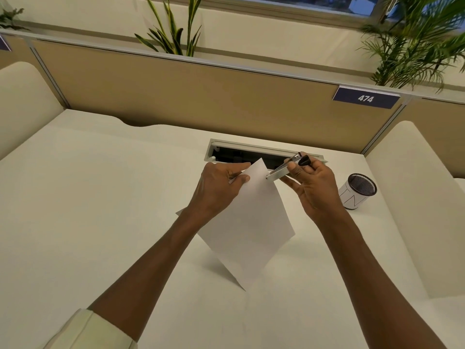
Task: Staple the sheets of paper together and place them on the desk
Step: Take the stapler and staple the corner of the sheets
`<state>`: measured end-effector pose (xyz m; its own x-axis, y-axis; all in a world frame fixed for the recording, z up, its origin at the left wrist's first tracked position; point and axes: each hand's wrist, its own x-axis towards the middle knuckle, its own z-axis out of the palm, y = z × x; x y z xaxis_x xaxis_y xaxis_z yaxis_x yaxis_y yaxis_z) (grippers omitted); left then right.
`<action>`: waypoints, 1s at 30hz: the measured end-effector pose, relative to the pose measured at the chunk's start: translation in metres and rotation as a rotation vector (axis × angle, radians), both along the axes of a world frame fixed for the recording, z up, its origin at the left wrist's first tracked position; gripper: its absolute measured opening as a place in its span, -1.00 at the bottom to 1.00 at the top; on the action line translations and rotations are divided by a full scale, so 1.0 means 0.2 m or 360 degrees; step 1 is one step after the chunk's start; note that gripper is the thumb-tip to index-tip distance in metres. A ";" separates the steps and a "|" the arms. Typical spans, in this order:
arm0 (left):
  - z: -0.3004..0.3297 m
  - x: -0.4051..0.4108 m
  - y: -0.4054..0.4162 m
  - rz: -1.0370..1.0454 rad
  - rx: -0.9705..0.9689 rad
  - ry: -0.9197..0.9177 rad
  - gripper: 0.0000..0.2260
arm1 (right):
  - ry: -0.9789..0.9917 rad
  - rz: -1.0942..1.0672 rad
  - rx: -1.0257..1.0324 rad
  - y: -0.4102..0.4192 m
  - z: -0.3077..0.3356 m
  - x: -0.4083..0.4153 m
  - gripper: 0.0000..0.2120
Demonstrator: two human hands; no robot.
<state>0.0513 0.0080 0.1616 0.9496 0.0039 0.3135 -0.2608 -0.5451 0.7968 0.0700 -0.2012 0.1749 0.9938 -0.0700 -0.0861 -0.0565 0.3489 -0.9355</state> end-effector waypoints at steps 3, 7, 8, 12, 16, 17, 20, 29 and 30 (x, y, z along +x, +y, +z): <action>0.00 0.00 0.00 -0.0014 0.0001 0.0005 -0.70 | 0.0045 -0.0043 0.0102 0.02 -0.03 0.00 -0.84; 0.00 0.00 0.01 -0.0024 -0.0002 0.0003 -0.71 | 0.0178 -0.0119 0.0302 0.05 -0.06 0.00 -0.90; 0.00 0.00 0.01 -0.0028 -0.0005 0.0002 -0.71 | 0.0216 -0.0132 0.0361 0.05 -0.07 0.00 -0.89; 0.01 0.00 0.00 -0.0037 -0.0019 0.0006 -0.72 | 0.0287 -0.0156 0.0557 0.08 -0.07 0.00 -0.90; 0.01 0.01 0.00 -0.0046 -0.0027 0.0015 -0.72 | 0.0334 -0.0170 0.0744 0.08 -0.08 0.01 -0.79; 0.00 0.01 0.00 -0.0047 -0.0016 0.0014 -0.72 | 0.0347 -0.0179 0.0767 0.08 -0.09 0.01 -0.74; 0.00 0.01 0.00 -0.0044 -0.0026 0.0026 -0.72 | 0.0379 -0.0185 0.0756 0.08 -0.10 0.01 -0.72; -0.07 -0.02 0.02 0.0032 -0.0209 0.0192 -0.69 | 0.0406 -0.0073 -0.0206 0.13 -0.17 0.03 -0.66; -0.08 -0.02 0.02 0.0058 -0.0229 0.0211 -0.69 | 0.0416 -0.0054 -0.0286 0.13 -0.18 0.03 -0.63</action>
